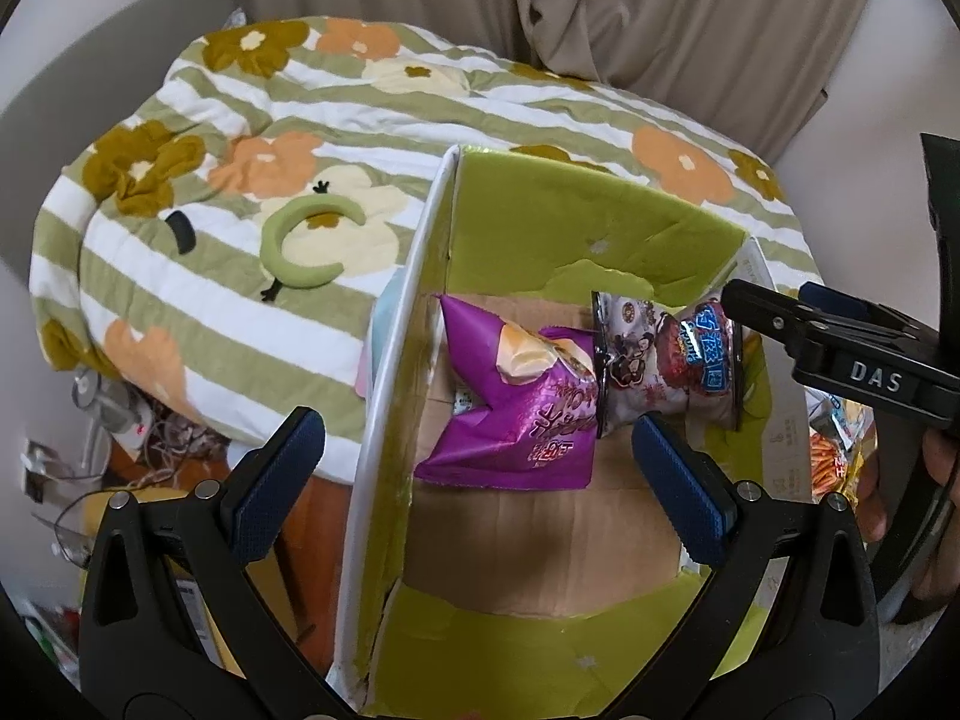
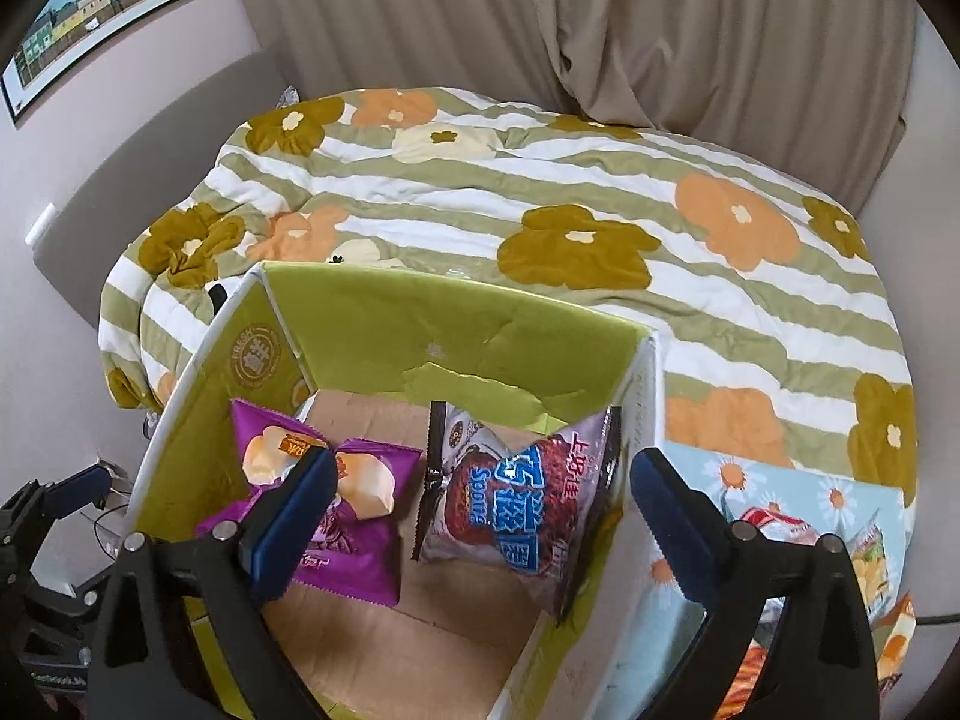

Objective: Organize snacks
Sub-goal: 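Lower the blue Oishi bag into the box and open the right tool, then grasp the pink striped bag with the left tool while the right tool grasps the pink-white bag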

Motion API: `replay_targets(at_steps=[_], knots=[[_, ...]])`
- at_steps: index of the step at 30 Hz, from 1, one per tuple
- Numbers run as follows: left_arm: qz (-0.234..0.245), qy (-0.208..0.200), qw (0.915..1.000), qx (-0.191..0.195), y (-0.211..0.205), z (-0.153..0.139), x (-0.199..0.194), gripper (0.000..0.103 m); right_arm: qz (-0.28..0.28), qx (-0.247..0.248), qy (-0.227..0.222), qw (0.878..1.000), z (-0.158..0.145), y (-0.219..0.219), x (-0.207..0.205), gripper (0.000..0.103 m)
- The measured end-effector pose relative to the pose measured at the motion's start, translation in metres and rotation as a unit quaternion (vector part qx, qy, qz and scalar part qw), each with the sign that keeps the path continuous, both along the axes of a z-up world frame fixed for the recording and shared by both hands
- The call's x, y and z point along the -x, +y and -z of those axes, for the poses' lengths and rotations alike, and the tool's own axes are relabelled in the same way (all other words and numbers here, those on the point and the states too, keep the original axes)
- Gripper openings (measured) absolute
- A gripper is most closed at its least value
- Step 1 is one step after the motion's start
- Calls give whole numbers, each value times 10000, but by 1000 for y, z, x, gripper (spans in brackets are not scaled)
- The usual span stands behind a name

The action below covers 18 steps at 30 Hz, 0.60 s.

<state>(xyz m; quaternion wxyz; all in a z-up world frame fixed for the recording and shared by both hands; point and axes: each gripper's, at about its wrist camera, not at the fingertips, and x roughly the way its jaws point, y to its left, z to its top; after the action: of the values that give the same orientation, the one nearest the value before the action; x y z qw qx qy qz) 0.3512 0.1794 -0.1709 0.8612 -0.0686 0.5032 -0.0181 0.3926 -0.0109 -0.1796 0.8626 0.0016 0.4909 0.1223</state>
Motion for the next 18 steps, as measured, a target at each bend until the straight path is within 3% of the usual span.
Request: replay_targets(at_steps=[9, 18], knots=[[260, -357, 9990, 45, -8, -30, 17, 102, 258, -140, -284, 9992, -38, -7, 36, 97], [693, -732, 9949, 66, -27, -59, 55, 102, 766, -258, -727, 9941, -79, -28, 105, 97]])
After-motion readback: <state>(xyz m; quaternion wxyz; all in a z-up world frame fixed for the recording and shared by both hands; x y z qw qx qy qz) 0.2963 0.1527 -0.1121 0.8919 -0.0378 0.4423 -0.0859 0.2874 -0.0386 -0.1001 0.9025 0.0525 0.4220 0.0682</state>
